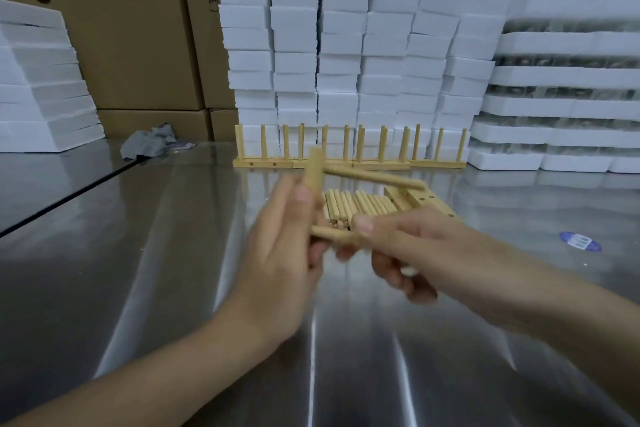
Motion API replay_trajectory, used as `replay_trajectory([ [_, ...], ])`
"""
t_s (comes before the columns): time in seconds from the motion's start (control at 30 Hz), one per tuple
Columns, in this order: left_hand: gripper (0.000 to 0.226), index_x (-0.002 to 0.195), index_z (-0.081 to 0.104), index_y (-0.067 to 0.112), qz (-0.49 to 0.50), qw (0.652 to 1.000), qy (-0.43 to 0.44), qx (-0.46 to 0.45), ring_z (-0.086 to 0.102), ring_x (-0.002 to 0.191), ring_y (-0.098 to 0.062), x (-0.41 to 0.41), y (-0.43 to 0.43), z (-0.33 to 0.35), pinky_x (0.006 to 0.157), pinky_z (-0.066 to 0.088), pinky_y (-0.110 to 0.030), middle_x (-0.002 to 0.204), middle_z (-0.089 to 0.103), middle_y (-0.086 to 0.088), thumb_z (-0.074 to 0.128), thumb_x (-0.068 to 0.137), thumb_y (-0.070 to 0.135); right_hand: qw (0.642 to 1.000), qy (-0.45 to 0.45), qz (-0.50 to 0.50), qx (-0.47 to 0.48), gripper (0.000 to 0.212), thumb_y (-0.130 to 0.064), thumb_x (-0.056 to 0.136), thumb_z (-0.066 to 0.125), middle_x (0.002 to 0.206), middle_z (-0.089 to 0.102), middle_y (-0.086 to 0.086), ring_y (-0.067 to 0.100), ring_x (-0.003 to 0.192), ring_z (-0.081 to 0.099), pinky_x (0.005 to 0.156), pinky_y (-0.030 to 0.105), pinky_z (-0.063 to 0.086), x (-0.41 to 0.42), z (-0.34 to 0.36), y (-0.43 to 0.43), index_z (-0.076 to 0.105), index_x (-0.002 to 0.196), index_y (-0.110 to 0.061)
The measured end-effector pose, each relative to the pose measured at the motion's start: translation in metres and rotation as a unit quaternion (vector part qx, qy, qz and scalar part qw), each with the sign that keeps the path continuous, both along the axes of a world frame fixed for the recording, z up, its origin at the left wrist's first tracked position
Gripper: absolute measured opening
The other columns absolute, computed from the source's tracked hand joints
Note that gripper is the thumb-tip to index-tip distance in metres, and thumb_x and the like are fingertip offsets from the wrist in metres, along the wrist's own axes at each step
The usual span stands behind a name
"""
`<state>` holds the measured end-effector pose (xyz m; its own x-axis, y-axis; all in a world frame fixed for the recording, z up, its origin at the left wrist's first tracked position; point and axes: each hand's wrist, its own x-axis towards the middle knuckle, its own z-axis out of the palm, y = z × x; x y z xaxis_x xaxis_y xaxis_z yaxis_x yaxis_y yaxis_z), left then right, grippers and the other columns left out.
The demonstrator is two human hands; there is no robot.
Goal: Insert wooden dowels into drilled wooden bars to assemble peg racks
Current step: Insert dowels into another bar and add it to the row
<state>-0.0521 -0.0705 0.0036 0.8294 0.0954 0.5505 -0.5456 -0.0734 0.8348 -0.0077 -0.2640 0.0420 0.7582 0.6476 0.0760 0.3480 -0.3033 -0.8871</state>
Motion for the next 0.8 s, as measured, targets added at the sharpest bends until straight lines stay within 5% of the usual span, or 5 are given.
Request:
replay_trajectory([
  [0.17,0.042,0.097,0.053,0.011,0.108,0.980,0.090,-0.143,0.041,0.047,-0.013,0.017,0.031,0.009,0.040,0.037,-0.023,0.063,0.048,-0.002,0.028,0.116,0.039,0.903,-0.358,-0.195,-0.138,0.049,-0.081,0.088,0.052,0.091,0.065,-0.017,0.001,0.086,0.057,0.076,0.025,0.047,0.048,-0.024,-0.032,0.071,0.111,-0.043],
  [0.27,0.041,0.097,0.053,0.013,0.111,0.967,0.125,-0.193,0.041,0.047,-0.015,0.024,0.035,0.010,0.039,0.037,-0.024,0.064,0.048,-0.002,0.029,0.116,0.039,0.844,-0.417,-0.200,-0.272,0.062,-0.070,0.094,0.050,0.141,0.056,-0.015,0.010,0.131,0.042,0.110,0.037,0.037,0.068,-0.041,-0.031,0.056,0.147,-0.039],
  [0.4,0.043,0.093,0.055,0.013,0.096,0.963,0.139,-0.209,0.039,0.043,-0.015,0.029,0.029,0.002,0.037,0.035,-0.024,0.059,0.048,-0.002,0.031,0.116,0.040,0.810,-0.435,-0.201,-0.337,0.065,-0.071,0.097,0.043,0.165,0.036,-0.015,0.017,0.157,0.018,0.122,0.043,0.013,0.077,-0.053,-0.016,0.042,0.157,-0.045],
  [0.6,0.043,0.091,0.056,0.014,0.076,0.964,0.160,-0.199,0.038,0.042,-0.015,0.032,0.027,-0.001,0.037,0.034,-0.023,0.058,0.048,-0.002,0.033,0.115,0.041,0.811,-0.475,-0.221,-0.259,0.039,-0.055,0.087,0.076,0.137,0.058,-0.017,0.016,0.140,0.044,0.110,0.040,0.022,0.078,-0.057,-0.015,0.067,0.123,-0.044],
  [0.8,0.042,0.091,0.056,0.014,0.068,0.963,0.173,-0.195,0.039,0.042,-0.015,0.031,0.028,-0.001,0.037,0.035,-0.024,0.059,0.048,-0.002,0.034,0.115,0.041,0.794,-0.511,-0.233,-0.230,0.013,-0.040,0.094,0.073,0.097,0.073,-0.018,0.014,0.101,0.065,0.099,0.037,0.029,0.066,-0.050,-0.008,0.073,0.107,-0.038],
])
